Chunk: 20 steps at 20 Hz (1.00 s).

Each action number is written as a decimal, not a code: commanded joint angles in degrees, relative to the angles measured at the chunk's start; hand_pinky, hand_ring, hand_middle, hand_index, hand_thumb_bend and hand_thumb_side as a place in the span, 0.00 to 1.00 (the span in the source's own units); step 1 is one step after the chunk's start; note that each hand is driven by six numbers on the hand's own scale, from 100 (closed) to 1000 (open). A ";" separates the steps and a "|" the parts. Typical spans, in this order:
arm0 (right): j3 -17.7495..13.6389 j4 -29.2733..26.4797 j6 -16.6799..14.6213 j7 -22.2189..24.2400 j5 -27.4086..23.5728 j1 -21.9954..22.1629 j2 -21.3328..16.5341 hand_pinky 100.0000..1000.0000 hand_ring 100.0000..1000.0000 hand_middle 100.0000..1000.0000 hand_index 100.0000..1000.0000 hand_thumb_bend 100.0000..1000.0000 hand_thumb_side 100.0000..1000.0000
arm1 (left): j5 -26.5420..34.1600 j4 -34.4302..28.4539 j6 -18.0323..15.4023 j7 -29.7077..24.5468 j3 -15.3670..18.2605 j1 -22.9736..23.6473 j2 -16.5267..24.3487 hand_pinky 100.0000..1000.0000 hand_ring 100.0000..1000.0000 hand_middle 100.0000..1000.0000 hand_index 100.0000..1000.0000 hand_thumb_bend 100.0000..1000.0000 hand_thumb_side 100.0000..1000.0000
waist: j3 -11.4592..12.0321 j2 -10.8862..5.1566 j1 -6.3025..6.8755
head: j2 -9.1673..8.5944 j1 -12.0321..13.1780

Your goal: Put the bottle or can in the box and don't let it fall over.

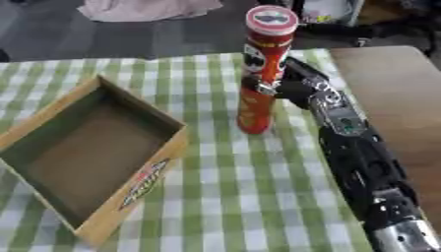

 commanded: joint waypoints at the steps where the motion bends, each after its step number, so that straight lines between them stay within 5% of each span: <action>1: -0.09 -1.68 0.23 0.05 -1.41 -1.25 -0.79 0.64 1.00 1.00 0.93 0.45 0.14 | 0.11 -0.61 0.14 0.03 0.59 -0.66 0.91 1.00 0.57 0.83 0.74 0.00 0.65 | 0.11 -1.13 0.06 | -0.22 0.23; 9: 0.07 -2.28 0.75 0.56 -4.03 -1.13 -0.73 0.53 0.98 1.00 0.87 0.48 0.07 | 0.10 -0.60 0.13 0.04 0.67 -0.71 0.87 1.00 0.57 0.83 0.74 0.00 0.65 | 0.17 -1.15 0.00 | -0.31 0.22; 14: -0.04 -2.34 1.02 0.57 -5.28 -1.00 -0.40 0.46 0.89 1.00 0.77 0.52 0.00 | 0.11 -0.60 0.11 0.06 0.72 -0.72 0.83 1.00 0.57 0.83 0.74 0.00 0.65 | 0.20 -1.10 0.06 | -0.26 0.19; 20: -0.03 -2.73 1.57 0.56 -7.47 -0.87 -0.18 0.24 0.68 1.00 0.60 0.54 0.00 | 0.18 -0.58 0.09 0.18 0.76 -0.78 0.82 1.00 0.57 0.82 0.74 0.00 0.65 | 0.17 -1.05 0.12 | -0.16 0.24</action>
